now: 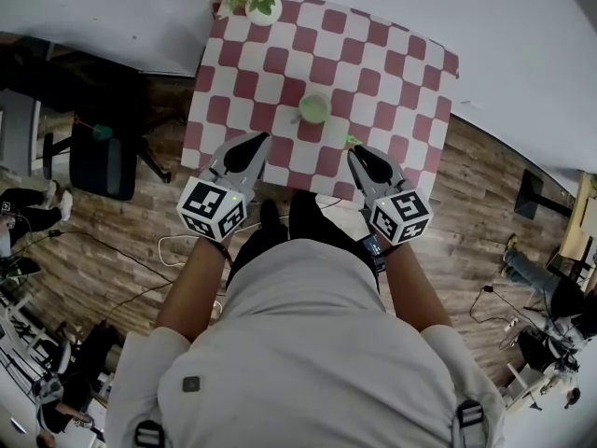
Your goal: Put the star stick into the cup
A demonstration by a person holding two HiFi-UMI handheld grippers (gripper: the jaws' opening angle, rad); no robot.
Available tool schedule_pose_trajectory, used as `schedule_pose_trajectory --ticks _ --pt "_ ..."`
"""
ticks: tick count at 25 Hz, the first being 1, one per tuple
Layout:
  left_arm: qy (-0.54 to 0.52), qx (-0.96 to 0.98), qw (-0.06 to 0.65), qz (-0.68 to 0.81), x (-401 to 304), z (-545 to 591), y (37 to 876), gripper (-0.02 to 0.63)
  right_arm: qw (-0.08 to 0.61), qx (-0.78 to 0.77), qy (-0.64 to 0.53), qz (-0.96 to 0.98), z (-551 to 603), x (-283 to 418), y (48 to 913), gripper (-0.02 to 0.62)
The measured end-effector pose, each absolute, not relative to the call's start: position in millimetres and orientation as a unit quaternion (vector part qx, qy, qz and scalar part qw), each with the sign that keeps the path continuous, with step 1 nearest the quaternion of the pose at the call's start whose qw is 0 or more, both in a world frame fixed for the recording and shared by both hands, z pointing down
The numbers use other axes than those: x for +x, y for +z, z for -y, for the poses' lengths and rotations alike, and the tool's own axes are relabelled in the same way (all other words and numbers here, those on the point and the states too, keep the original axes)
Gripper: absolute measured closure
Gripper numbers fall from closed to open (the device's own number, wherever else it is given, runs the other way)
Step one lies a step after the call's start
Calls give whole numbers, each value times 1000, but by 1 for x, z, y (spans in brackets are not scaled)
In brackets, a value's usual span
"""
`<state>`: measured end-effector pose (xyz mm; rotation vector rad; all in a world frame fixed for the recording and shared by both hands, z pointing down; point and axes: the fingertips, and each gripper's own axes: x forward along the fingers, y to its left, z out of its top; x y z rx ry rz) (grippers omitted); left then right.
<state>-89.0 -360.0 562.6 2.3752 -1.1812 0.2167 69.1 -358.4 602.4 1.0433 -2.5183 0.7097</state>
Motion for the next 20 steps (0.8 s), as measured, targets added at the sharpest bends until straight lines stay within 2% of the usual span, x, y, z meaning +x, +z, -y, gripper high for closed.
schedule_pose_trajectory --ticks 12,20 --pt "64 887 206 409 -106 308 522 603 132 387 215 887 304 40 560 545" --pt "44 906 159 390 -112 280 483 603 96 407 161 894 270 19 513 569"
